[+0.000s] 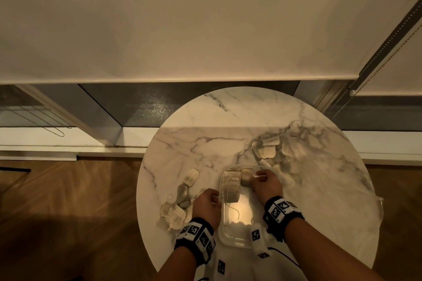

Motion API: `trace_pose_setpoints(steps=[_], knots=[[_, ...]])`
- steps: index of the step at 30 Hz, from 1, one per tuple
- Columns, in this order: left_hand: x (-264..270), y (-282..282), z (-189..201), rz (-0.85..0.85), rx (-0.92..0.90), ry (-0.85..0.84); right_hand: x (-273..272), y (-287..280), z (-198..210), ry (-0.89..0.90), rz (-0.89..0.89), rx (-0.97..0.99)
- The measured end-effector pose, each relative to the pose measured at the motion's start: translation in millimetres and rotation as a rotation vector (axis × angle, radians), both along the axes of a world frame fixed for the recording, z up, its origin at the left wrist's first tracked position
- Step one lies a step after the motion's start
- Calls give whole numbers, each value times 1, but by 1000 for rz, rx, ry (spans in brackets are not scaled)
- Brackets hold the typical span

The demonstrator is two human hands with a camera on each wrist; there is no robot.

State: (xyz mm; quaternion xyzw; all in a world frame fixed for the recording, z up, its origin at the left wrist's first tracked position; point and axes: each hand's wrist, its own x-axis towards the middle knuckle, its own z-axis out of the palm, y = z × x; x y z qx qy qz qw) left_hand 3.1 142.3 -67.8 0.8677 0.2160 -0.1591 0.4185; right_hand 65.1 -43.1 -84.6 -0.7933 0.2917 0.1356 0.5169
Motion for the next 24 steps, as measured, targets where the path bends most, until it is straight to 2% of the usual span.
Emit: trace_pose_setpoints(steps=[4, 9, 19, 22, 24], knots=[[-3, 2, 2, 21, -24, -16, -14, 4, 6, -60, -28, 43], [-3, 5, 3, 44, -30, -66, -30, 8, 9, -97, 29, 59], [11, 6, 15, -50, 65, -65, -44, 6, 18, -103, 89, 45], [15, -2, 22, -41, 13, -85, -48, 4, 22, -110, 91, 27], [15, -9, 26, -94, -50, -85, -49, 5, 24, -107, 87, 23]])
